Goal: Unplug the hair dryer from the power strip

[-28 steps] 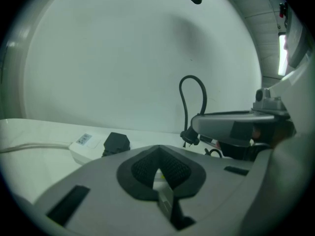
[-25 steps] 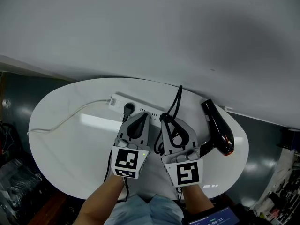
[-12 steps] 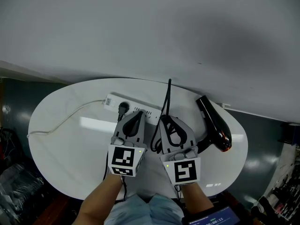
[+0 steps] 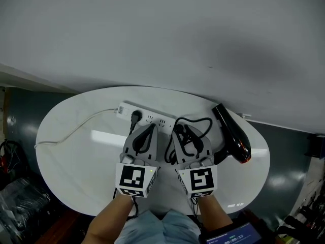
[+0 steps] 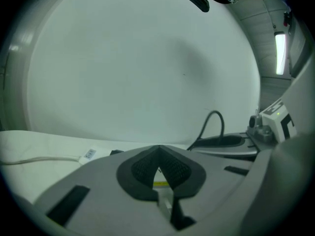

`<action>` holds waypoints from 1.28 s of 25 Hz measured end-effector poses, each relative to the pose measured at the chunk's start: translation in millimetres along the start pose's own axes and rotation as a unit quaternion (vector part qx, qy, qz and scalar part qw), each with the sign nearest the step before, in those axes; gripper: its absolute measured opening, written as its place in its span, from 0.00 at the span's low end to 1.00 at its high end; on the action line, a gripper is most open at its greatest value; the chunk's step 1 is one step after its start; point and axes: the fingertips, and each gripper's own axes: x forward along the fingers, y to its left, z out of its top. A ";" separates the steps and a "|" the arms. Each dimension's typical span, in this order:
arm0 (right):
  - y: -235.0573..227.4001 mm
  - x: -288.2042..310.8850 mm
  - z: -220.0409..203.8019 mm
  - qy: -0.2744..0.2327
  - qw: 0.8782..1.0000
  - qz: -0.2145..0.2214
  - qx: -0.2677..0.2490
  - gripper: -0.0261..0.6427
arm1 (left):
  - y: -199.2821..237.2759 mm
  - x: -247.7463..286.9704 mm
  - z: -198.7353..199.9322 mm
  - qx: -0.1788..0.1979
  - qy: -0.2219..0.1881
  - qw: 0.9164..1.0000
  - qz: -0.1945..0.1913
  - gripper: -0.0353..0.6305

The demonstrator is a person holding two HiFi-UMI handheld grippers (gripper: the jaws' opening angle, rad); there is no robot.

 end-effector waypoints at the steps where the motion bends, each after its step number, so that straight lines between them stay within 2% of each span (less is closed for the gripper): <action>1: -0.2 -1.7 -1.0 0.004 1.000 0.000 0.005 0.23 | -0.3 -3.4 2.9 0.000 -0.003 1.000 0.002 0.05; 7: -1.0 -20.9 5.4 -0.006 1.000 -0.006 0.017 0.23 | -6.4 -32.4 27.4 0.008 -0.034 0.999 0.019 0.05; 13: -6.8 -54.5 -1.3 0.015 0.999 -0.031 0.024 0.26 | -24.6 -73.6 47.8 0.018 -0.064 0.997 0.032 0.05; 16: -8.6 -71.1 -8.4 0.027 0.998 -0.033 0.047 0.31 | -32.9 -92.2 54.0 0.019 -0.077 0.996 0.040 0.05; 20: -9.9 -96.1 -11.1 0.014 0.995 -0.047 0.087 0.31 | -42.5 -113.3 63.9 0.026 -0.098 0.994 0.038 0.05; 26: -0.7 -130.1 10.2 -0.044 0.991 -0.092 0.087 0.29 | -49.6 -149.7 85.5 0.051 -0.147 0.987 0.023 0.05; 29: 8.2 -147.2 39.1 -0.102 0.986 -0.106 0.081 0.22 | -53.5 -166.1 101.9 0.062 -0.179 0.982 0.013 0.05; 32: 30.9 -167.3 73.0 -0.149 0.981 -0.113 0.053 0.13 | -55.6 -195.6 121.0 0.077 -0.213 0.974 0.011 0.05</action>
